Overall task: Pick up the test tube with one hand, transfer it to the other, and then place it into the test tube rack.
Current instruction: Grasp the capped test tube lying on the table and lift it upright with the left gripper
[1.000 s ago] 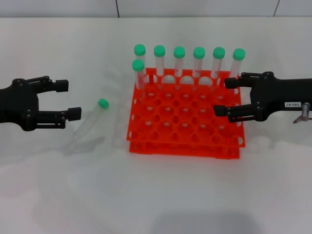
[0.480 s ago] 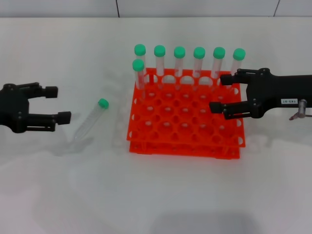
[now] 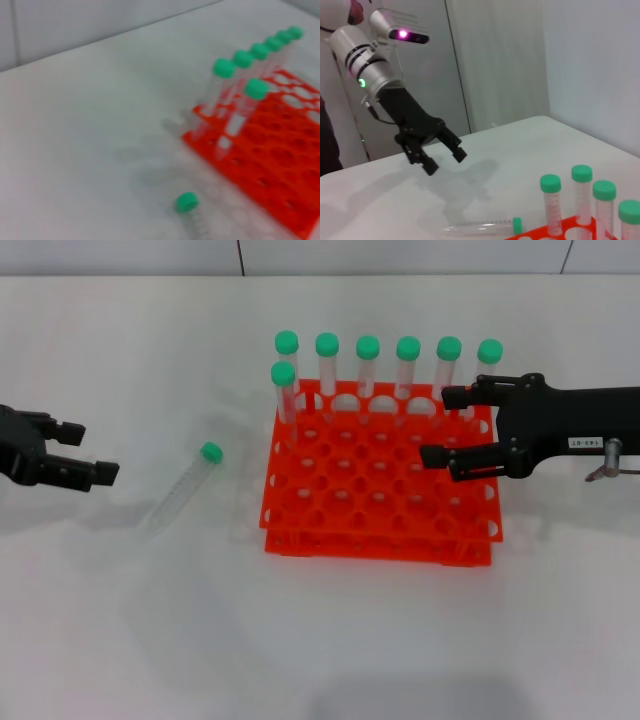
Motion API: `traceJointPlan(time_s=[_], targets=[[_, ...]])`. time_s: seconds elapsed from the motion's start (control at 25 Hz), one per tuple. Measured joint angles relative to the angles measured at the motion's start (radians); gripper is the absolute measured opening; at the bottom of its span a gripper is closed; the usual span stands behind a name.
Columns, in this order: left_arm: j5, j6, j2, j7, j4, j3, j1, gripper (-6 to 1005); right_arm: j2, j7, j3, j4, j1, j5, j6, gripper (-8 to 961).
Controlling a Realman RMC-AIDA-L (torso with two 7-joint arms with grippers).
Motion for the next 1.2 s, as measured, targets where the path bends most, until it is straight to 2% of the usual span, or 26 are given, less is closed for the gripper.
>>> traceJointPlan(time_s=[0.12, 0.36, 0.48, 0.76, 0.96, 1.2], targets=[[0.035, -0.038, -0.010, -0.040, 0.000, 0.002, -0.014, 856, 0.000, 0.000, -0.006, -0.001, 0.005, 0.002, 0.000, 860], [0.115, -0.059, -0.050, -0.069, -0.007, 0.009, -0.046, 851, 0.001, -0.002, -0.017, -0.002, 0.013, 0.016, 0.001, 860], [0.147, -0.060, -0.062, -0.073, -0.011, 0.012, -0.064, 849, 0.001, -0.004, -0.017, -0.003, 0.014, 0.022, 0.000, 860], [0.187, -0.073, -0.075, -0.090, -0.056, 0.019, -0.100, 844, 0.001, -0.008, -0.021, -0.003, 0.014, 0.025, -0.001, 860], [0.231, -0.098, -0.096, -0.096, -0.073, 0.022, -0.104, 840, 0.001, -0.008, -0.029, -0.010, 0.015, 0.025, -0.001, 859], [0.246, -0.126, -0.098, -0.099, -0.112, 0.025, -0.107, 836, 0.001, -0.008, -0.031, -0.013, 0.011, 0.025, -0.008, 859]])
